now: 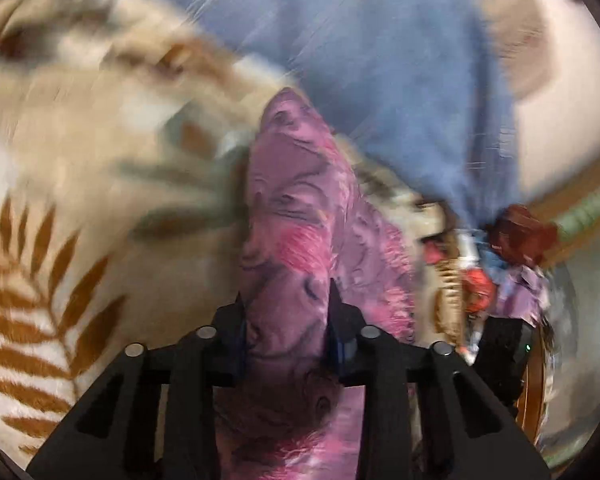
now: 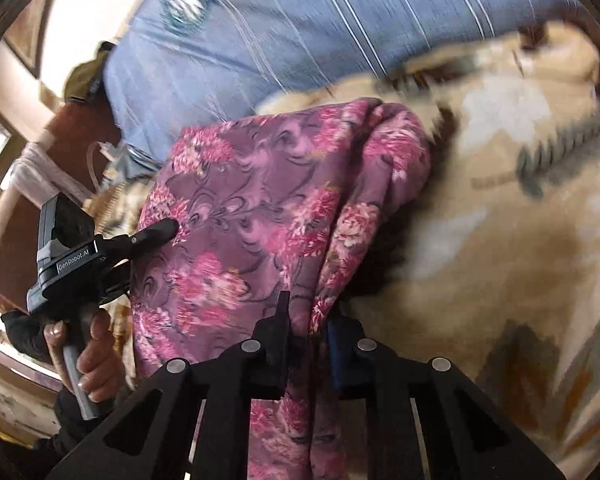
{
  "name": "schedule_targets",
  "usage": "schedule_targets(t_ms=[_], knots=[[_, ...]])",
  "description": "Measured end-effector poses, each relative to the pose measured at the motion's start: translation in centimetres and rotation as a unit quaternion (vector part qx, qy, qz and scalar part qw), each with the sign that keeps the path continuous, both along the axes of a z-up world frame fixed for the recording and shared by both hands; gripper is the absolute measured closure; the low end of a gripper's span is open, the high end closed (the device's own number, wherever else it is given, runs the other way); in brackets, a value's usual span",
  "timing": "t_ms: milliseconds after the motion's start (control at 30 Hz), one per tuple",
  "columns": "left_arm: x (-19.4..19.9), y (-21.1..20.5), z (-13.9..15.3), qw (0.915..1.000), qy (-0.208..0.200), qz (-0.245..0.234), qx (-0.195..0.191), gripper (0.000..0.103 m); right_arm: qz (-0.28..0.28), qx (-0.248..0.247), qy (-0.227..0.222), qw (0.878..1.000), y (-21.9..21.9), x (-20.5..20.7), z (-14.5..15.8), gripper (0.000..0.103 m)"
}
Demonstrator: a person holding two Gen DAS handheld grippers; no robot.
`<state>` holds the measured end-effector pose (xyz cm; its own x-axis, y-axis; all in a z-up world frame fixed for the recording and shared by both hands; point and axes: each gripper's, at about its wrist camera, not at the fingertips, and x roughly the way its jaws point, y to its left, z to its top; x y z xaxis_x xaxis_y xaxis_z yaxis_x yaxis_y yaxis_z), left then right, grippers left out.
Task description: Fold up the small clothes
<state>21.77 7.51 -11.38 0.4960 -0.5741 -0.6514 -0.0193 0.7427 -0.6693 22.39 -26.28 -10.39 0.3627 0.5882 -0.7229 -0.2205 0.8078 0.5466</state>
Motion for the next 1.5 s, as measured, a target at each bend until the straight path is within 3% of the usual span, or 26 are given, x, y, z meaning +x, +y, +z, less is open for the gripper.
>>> schedule_targets(t_ms=[67,133,200,300,333,367,433,467,500,567,633,700,833,867,900,967,1033,1067,1133,1200,1233,1267,1333,1433,1467,1500], knots=[[0.0,0.7,-0.4,0.9998,0.010,0.012,-0.013,0.059,-0.002,0.027,0.016,1.000,-0.7,0.1,-0.3,0.075],[-0.6,1.2,0.3,0.9996,0.018,0.016,-0.018,0.059,-0.001,0.015,0.003,1.000,-1.4,-0.3,1.0,0.063],[-2.5,1.8,1.5,0.9999,0.011,0.009,-0.003,0.048,0.004,0.012,0.000,1.000,-1.8,-0.9,1.9,0.033],[-4.0,1.9,1.7,0.9990,0.020,-0.006,0.040,0.043,-0.006,0.044,0.029,0.999,-2.2,-2.4,0.9,0.031],[-3.7,1.7,1.4,0.9988,0.025,-0.024,0.035,0.043,-0.008,0.050,0.039,0.998,-2.1,-2.9,-0.2,0.031],[-3.4,1.4,1.1,0.9984,0.032,-0.035,0.032,0.043,-0.013,0.048,0.034,0.998,-1.6,-3.1,-0.8,0.038],[-3.2,1.3,0.3,0.9981,0.035,-0.041,0.030,0.043,-0.011,0.026,0.011,1.000,-1.3,-3.1,-0.5,0.059],[-3.2,1.2,0.2,0.9981,0.033,-0.042,0.029,0.044,-0.008,0.030,0.010,0.999,-1.2,-2.8,-0.3,0.077],[-3.1,1.3,0.1,0.9983,0.034,-0.041,0.025,0.047,-0.011,0.044,0.013,0.999,-1.4,-2.6,-0.1,0.086],[-3.0,1.6,-0.1,0.9985,0.036,-0.039,0.008,0.051,-0.008,0.036,0.005,0.999,-1.4,-2.8,0.3,0.087],[-3.1,1.3,0.1,0.9987,0.032,-0.037,0.016,0.057,-0.006,0.021,0.003,1.000,-1.2,-2.9,0.4,0.089],[-3.3,0.5,0.6,0.9983,0.018,-0.041,0.038,0.072,-0.016,0.012,-0.009,1.000,-1.4,-3.2,1.1,0.093],[-4.1,-0.7,1.9,0.9958,-0.033,-0.031,0.080,0.073,-0.014,-0.050,-0.032,0.998,0.5,-3.8,1.9,0.094],[-4.2,-1.2,1.8,0.9938,-0.038,-0.029,0.100,0.066,-0.004,-0.075,-0.033,0.997,1.1,-3.9,1.5,0.092],[-4.2,-1.9,1.4,0.9908,-0.032,-0.031,0.128,0.056,-0.002,-0.095,-0.049,0.994,1.4,-4.3,1.4,0.085],[-4.7,-2.2,1.2,0.9862,-0.021,-0.031,0.161,0.047,-0.031,-0.091,-0.049,0.994,0.6,-5.4,2.0,0.072],[-7.0,-1.2,1.8,0.9872,-0.035,-0.024,0.154,0.045,-0.052,-0.037,-0.052,0.997,-0.7,-7.7,2.7,0.055],[-8.7,-0.6,1.8,0.9891,-0.042,-0.015,0.140,0.042,-0.062,-0.011,-0.057,0.996,-1.2,-8.9,2.7,0.041],[-10.6,0.2,0.9,0.9917,-0.041,0.009,0.121,0.042,-0.079,0.013,-0.050,0.995,-2.0,-10.2,2.3,0.039],[-11.1,0.1,-0.3,0.9925,-0.028,0.015,0.118,0.042,-0.078,0.007,-0.053,0.996,-1.2,-11.1,2.1,0.044],[-11.0,-0.1,-0.5,0.9925,-0.022,0.012,0.120,0.042,-0.085,-0.023,-0.063,0.994,-0.6,-11.3,2.5,0.046],[-11.0,-0.3,-0.4,0.9926,-0.024,0.006,0.119,0.042,-0.083,-0.037,-0.074,0.993,-0.1,-11.6,2.9,0.052],[-11.1,-0.9,0.0,0.9912,-0.039,-0.005,0.126,0.042,-0.066,-0.036,-0.081,0.994,1.0,-11.6,3.3,0.053],[-11.5,-1.6,-0.7,0.9884,-0.044,0.000,0.145,0.042,-0.065,-0.084,-0.054,0.993,1.7,-10.6,1.5,0.055],[-11.6,-1.9,-0.5,0.9860,-0.055,0.001,0.157,0.043,-0.064,-0.077,-0.046,0.994,1.6,-10.4,0.7,0.064],[-11.8,-2.0,-0.5,0.9850,-0.058,0.000,0.162,0.053,-0.058,-0.057,-0.043,0.996,1.3,-10.5,0.4,0.090]])
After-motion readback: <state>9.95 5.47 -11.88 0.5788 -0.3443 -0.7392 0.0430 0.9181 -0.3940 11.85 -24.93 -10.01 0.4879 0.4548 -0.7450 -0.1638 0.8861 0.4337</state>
